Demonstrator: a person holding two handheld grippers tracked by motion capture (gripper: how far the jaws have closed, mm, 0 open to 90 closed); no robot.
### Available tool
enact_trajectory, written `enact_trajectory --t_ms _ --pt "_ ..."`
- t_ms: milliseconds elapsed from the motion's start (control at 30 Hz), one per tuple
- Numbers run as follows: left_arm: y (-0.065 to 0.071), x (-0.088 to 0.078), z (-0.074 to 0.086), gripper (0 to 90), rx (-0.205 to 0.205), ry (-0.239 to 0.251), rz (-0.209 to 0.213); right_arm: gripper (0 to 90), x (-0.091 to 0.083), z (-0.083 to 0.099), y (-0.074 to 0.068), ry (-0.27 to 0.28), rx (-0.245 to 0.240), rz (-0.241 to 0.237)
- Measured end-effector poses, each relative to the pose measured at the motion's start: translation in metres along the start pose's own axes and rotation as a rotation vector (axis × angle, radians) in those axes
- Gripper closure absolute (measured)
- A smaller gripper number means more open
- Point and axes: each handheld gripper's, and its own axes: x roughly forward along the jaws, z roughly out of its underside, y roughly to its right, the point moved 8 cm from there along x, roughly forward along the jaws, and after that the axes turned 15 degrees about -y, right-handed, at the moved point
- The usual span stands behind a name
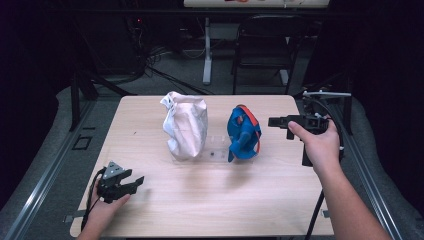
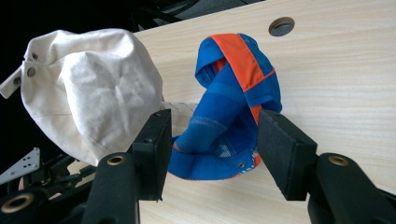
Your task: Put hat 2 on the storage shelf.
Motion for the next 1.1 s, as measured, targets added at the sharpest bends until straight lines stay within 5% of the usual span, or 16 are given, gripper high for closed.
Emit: enact_trajectory --t_ms 567,1100 --pt "0.0 0.0 0.0 42.2 0.008 -0.003 -0.003 45.8 0.007 0.055 0.007 0.05 -0.083 0.013" --pt "0.0 0.0 0.0 42.3 0.002 0.001 -0.002 46.5 0.047 0.108 0.038 0.069 -0.049 0.017"
